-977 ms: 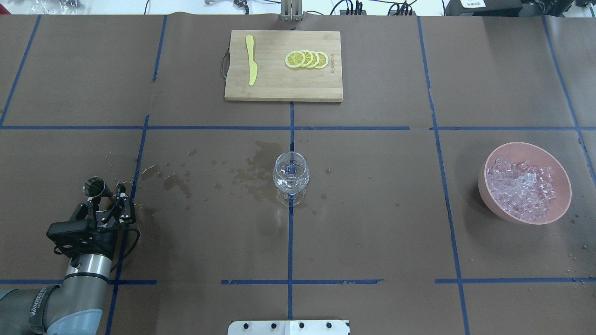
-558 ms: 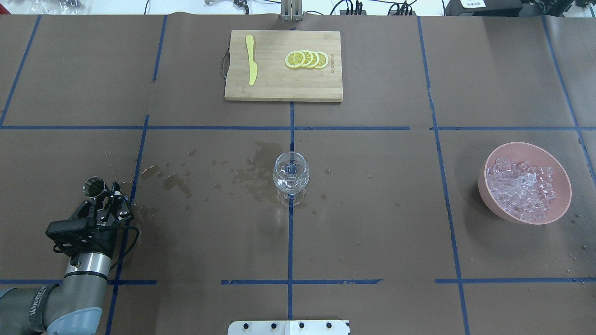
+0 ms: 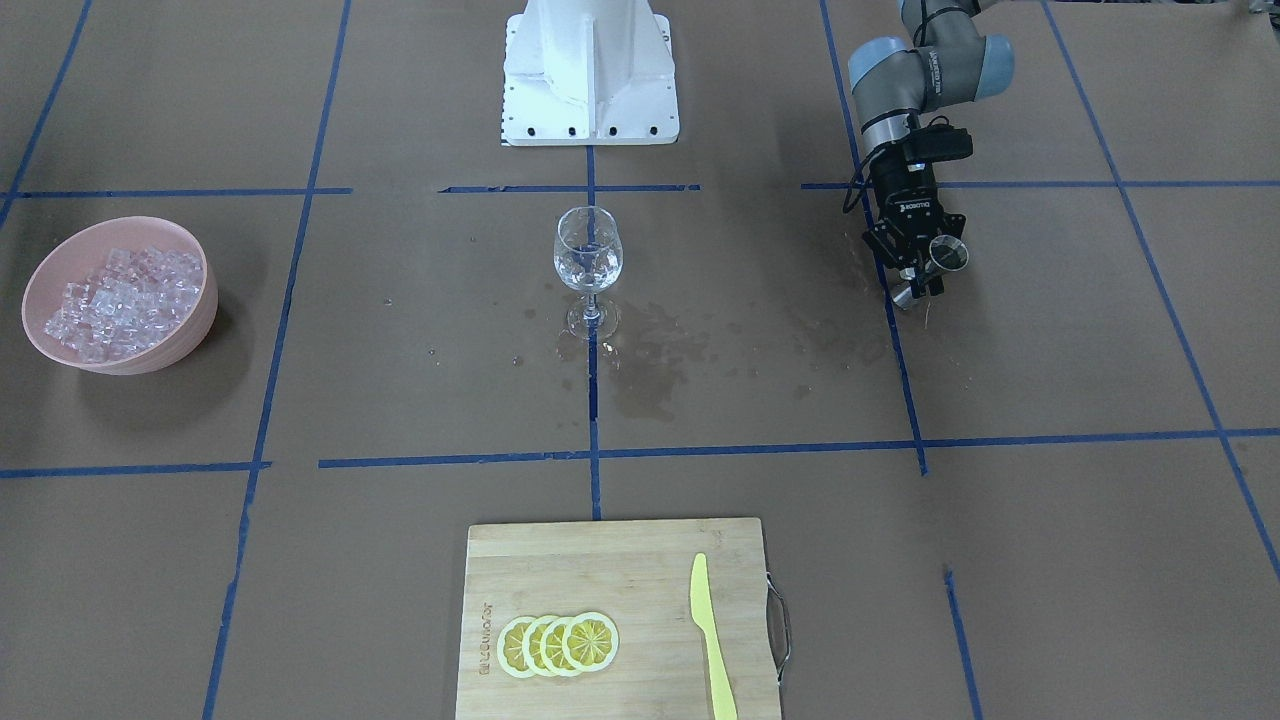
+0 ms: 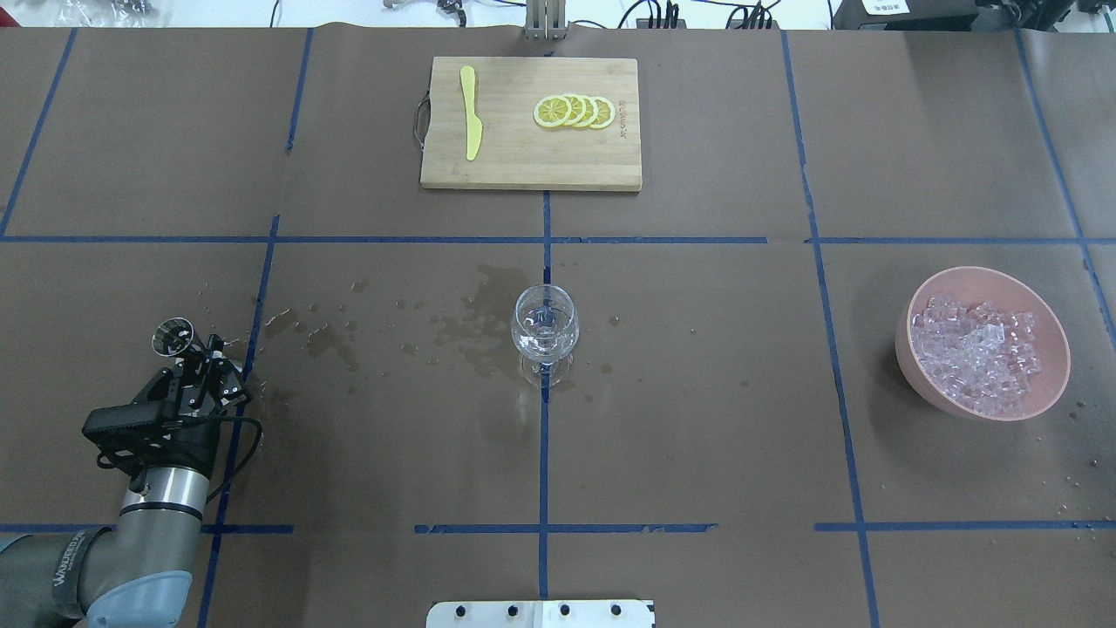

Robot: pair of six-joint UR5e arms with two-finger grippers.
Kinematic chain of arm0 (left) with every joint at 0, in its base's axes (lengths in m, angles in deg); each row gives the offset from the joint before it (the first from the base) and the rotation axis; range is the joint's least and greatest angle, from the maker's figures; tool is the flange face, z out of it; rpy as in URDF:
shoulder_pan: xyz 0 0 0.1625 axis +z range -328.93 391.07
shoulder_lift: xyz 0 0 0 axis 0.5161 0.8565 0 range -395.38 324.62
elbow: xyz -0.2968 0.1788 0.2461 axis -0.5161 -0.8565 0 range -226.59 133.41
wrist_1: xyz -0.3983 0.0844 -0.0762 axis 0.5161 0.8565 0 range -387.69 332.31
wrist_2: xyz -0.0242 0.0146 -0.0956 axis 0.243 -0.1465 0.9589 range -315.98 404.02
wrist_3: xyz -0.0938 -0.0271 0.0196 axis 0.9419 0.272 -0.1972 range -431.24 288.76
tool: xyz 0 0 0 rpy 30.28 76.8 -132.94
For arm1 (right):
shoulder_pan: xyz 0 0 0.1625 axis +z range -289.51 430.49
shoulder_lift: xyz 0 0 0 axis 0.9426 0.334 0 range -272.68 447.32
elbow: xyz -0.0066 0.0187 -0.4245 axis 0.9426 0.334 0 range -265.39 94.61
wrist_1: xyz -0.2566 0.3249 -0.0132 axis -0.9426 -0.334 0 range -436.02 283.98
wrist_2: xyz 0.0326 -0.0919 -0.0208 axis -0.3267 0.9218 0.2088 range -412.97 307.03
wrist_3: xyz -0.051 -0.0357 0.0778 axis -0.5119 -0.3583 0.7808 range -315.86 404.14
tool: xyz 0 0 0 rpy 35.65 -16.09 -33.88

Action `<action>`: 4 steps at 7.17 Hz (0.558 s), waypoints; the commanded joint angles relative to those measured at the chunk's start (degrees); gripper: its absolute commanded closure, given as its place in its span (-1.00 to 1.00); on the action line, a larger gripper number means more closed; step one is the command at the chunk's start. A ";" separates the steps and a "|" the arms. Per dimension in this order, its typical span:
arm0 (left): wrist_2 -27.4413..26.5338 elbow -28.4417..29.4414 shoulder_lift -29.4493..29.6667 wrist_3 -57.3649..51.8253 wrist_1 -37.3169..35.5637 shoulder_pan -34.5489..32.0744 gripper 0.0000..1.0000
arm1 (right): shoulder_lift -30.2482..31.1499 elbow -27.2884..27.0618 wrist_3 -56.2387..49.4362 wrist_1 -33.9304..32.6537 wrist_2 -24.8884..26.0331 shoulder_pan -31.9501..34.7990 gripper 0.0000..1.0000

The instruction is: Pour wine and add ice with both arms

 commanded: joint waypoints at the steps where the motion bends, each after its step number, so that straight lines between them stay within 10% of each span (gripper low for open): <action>1: 0.00 -1.81 -0.12 -0.75 0.19 -1.42 1.00 | 0.00 -0.18 1.81 0.00 -0.36 0.00 -1.00; 4: 0.08 -4.19 -0.04 -9.59 6.73 -3.71 1.00 | 0.09 -1.67 3.93 0.09 -0.54 0.00 -1.00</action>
